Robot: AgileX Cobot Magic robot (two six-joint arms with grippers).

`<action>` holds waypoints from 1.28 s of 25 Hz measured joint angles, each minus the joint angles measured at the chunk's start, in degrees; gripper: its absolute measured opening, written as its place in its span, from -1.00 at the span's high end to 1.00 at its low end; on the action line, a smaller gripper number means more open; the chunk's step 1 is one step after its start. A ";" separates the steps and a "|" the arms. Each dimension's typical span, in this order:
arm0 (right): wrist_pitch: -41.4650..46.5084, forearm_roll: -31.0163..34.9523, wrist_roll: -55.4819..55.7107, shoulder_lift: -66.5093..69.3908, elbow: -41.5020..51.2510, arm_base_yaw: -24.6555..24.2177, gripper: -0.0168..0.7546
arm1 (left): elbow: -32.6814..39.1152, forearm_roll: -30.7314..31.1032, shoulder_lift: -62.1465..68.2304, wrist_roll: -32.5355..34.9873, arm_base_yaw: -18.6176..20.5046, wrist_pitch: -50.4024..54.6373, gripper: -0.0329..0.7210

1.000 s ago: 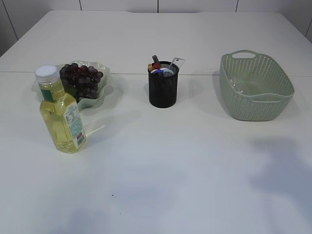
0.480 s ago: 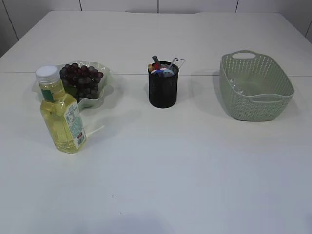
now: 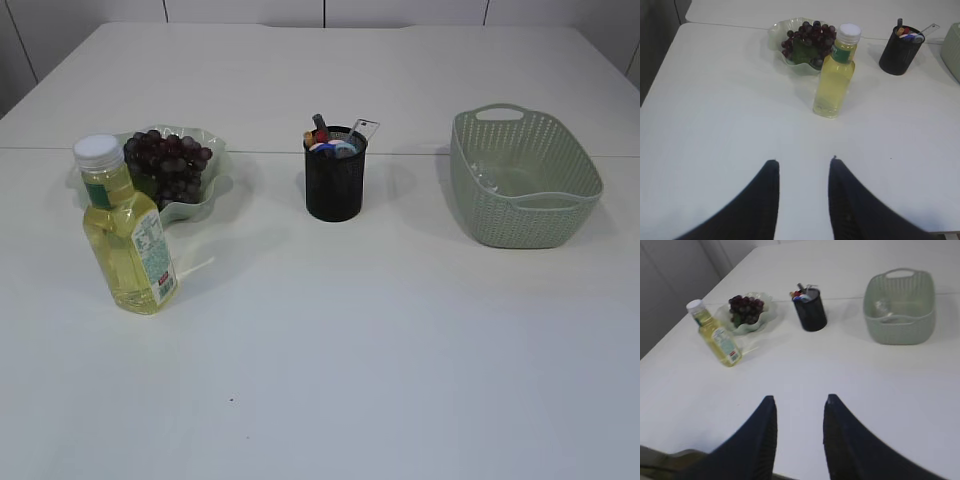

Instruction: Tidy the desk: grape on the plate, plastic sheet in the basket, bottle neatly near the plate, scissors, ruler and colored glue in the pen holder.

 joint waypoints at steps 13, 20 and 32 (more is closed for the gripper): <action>0.00 -7.16 -9.50 -0.29 12.66 0.00 -0.04 | 10.97 0.17 -5.08 0.00 0.00 0.34 -0.13; -4.82 -8.04 -12.32 -0.29 19.19 0.00 -0.04 | 13.81 1.66 -5.08 0.00 0.00 -1.25 -0.39; -6.92 -8.04 -12.32 -0.29 23.11 0.00 -0.04 | 16.14 2.38 -5.08 0.00 0.00 -8.08 -0.40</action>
